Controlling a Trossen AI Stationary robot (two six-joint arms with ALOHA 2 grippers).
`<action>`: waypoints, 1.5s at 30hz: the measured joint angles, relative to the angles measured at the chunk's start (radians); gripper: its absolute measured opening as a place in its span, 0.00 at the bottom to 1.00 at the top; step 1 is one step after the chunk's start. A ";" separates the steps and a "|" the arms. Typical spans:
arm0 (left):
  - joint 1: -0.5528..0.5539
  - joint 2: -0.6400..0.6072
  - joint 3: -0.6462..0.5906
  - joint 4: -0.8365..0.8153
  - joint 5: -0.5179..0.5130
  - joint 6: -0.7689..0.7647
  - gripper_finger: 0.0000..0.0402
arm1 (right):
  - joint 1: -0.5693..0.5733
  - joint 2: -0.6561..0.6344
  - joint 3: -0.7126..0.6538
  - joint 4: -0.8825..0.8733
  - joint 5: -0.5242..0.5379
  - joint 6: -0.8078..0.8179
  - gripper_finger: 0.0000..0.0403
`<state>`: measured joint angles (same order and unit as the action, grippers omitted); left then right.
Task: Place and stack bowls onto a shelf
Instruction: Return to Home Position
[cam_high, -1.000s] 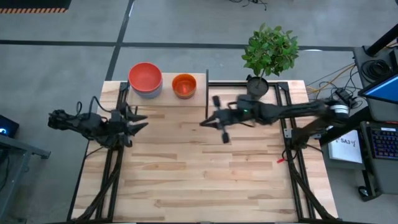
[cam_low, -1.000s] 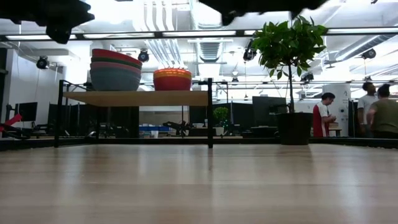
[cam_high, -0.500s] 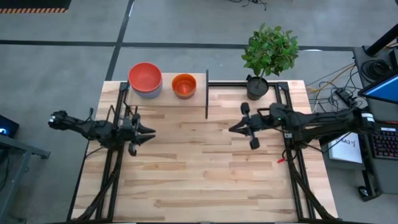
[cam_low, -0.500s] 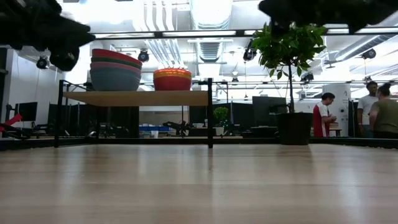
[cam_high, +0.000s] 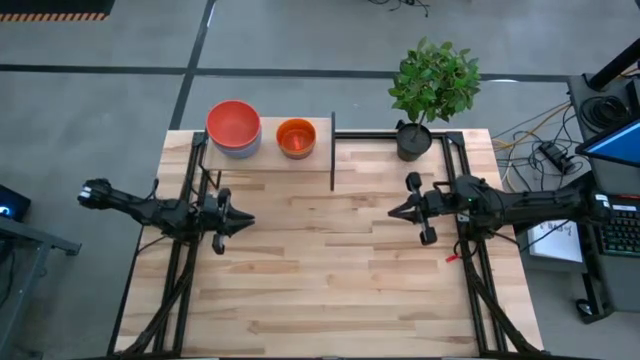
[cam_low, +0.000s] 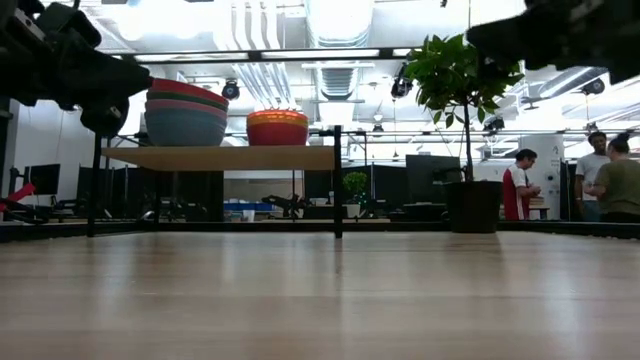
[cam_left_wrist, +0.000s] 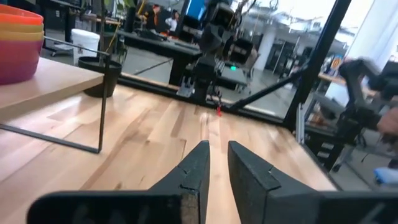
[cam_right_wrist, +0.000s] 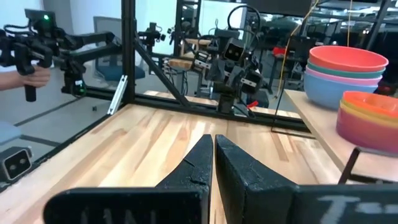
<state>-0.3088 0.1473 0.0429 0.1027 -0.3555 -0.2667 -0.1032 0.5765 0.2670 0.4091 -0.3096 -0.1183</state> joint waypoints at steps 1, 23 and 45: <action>0.000 -0.002 -0.010 0.020 0.000 -0.002 0.10 | 0.000 -0.023 -0.018 0.000 0.000 0.007 0.02; 0.001 -0.016 -0.033 0.074 -0.108 0.101 0.09 | -0.002 -0.563 -0.233 -0.215 0.075 -0.115 0.02; 0.001 0.002 -0.027 0.053 -0.107 0.101 0.09 | -0.002 -0.534 -0.255 -0.363 0.075 0.047 0.02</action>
<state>-0.3077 0.1491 0.0158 0.1562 -0.4622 -0.1658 -0.1051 0.0424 0.0124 0.0464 -0.2343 -0.0709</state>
